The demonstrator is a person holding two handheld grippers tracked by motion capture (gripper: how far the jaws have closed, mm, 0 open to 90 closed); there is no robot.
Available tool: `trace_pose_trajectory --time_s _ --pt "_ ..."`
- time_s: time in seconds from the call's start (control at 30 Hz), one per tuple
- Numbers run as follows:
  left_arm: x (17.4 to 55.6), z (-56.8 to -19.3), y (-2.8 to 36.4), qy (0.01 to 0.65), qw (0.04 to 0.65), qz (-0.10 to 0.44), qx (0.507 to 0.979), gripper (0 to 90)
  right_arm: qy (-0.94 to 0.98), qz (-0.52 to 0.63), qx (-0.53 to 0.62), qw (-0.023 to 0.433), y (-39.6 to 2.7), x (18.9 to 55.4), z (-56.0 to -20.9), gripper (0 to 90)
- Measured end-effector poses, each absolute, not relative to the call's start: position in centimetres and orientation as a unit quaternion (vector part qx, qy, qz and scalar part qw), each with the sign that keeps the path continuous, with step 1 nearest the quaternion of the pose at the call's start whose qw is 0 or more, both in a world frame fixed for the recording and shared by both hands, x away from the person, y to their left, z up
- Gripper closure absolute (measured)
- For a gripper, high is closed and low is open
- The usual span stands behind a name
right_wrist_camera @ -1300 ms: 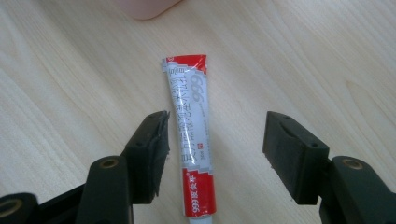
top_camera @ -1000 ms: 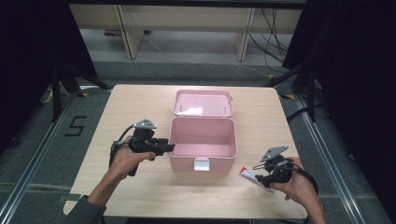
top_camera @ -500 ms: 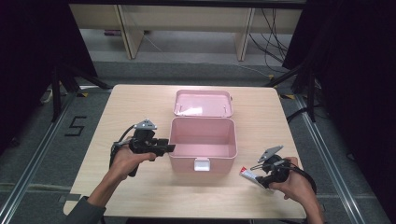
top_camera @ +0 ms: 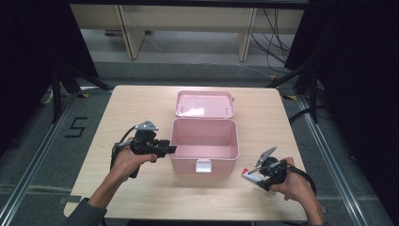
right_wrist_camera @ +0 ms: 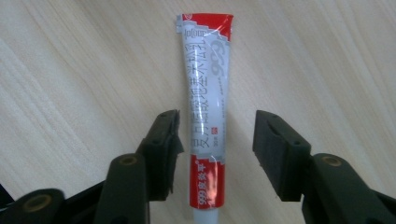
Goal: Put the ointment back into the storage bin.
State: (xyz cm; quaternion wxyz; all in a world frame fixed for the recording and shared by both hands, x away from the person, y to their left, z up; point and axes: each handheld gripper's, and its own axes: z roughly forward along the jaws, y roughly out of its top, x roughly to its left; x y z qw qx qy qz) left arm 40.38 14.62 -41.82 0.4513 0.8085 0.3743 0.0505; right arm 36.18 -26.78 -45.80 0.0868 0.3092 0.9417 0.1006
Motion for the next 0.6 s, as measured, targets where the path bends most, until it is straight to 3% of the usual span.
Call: trace_pose_trajectory --time_s 0.6 --pt "40.4 -41.8 14.6 0.372 0.451 0.050 0.810 57.5 0.951 0.035 0.302 0.048 -25.1 37.6 -47.1 62.7"
